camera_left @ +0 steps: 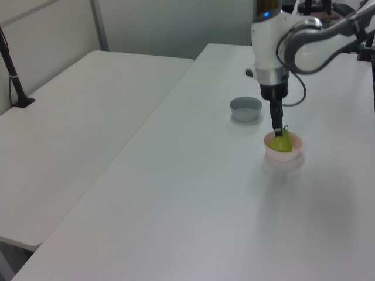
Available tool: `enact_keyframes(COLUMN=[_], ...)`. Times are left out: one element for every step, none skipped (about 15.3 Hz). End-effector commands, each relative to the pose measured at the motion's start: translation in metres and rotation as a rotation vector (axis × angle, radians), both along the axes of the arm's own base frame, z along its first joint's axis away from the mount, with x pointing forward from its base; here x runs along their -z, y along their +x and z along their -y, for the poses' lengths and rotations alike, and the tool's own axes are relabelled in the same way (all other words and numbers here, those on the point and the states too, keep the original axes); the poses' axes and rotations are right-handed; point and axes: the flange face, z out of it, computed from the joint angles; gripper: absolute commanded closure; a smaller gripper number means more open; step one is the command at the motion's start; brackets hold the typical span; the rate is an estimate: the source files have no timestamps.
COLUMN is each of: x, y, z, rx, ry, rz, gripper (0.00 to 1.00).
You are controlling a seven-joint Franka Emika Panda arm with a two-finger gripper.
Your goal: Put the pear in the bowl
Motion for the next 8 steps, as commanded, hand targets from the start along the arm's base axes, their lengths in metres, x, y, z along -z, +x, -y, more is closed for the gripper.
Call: enact_keyframes(x=[-0.065, -0.079, -0.095, -0.109, -0.123, -0.139, -0.160, -0.181], y=[0.012, 0.015, 0.018, 0.020, 0.020, 0.020, 0.018, 0.013], z=[0.018, 0.028, 0.039, 0.047, 0.056, 0.068, 0.087, 0.105], rx=[0.062, 0.081, 0.102, 0.118, 0.136, 0.156, 0.186, 0.210], ry=[0.012, 0.012, 0.013, 0.012, 0.012, 0.014, 0.017, 0.025], rz=[0.006, 0.006, 0.011, 0.011, 0.010, 0.019, 0.037, 0.072], gripper=[0.00, 0.00, 0.00, 0.00, 0.00, 0.00, 0.00, 0.00])
